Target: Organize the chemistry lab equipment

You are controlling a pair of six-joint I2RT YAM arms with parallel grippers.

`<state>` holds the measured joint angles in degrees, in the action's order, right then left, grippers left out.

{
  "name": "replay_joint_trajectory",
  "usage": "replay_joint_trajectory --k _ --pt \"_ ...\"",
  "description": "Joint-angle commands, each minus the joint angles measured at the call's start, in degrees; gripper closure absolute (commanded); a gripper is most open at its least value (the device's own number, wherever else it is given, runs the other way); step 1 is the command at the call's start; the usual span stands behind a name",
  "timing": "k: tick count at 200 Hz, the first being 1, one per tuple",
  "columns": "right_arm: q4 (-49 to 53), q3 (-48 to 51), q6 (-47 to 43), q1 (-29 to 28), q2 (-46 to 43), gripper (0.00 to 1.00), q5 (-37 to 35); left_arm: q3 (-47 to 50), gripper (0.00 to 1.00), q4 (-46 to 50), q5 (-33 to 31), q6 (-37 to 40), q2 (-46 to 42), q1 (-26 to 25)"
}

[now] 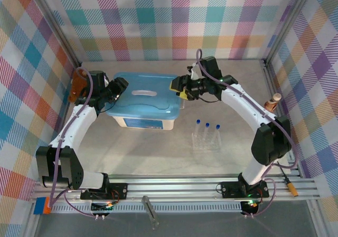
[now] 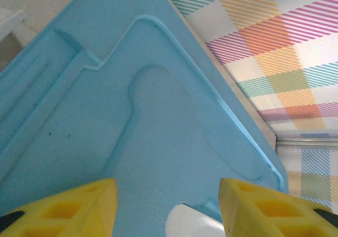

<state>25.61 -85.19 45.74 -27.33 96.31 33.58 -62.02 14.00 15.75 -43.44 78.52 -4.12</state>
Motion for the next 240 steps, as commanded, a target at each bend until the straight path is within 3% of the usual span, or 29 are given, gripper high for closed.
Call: replay_joint_trajectory --k 1,90,128,188,240 --pt "-0.1 -0.5 -1.4 -0.6 1.8 0.42 0.6 0.7 0.47 6.0 -0.9 1.1 0.1 -0.9" --pt "1.7 -1.1 -2.8 -0.8 3.1 0.42 1.1 -1.8 0.47 9.0 -1.8 4.3 -1.8 -0.9" --pt "4.6 -6.2 -4.3 -0.5 0.1 0.40 -0.5 -8.5 0.44 12.8 -7.0 7.5 -6.6 0.0" --pt "6.6 -1.9 -5.7 3.8 -3.6 0.28 -2.3 -8.1 0.44 15.8 -5.5 8.1 -6.9 10.2" --pt "5.7 2.9 -6.9 7.3 -4.1 0.22 -2.9 -3.0 0.43 13.2 -5.5 9.4 -6.6 14.1"
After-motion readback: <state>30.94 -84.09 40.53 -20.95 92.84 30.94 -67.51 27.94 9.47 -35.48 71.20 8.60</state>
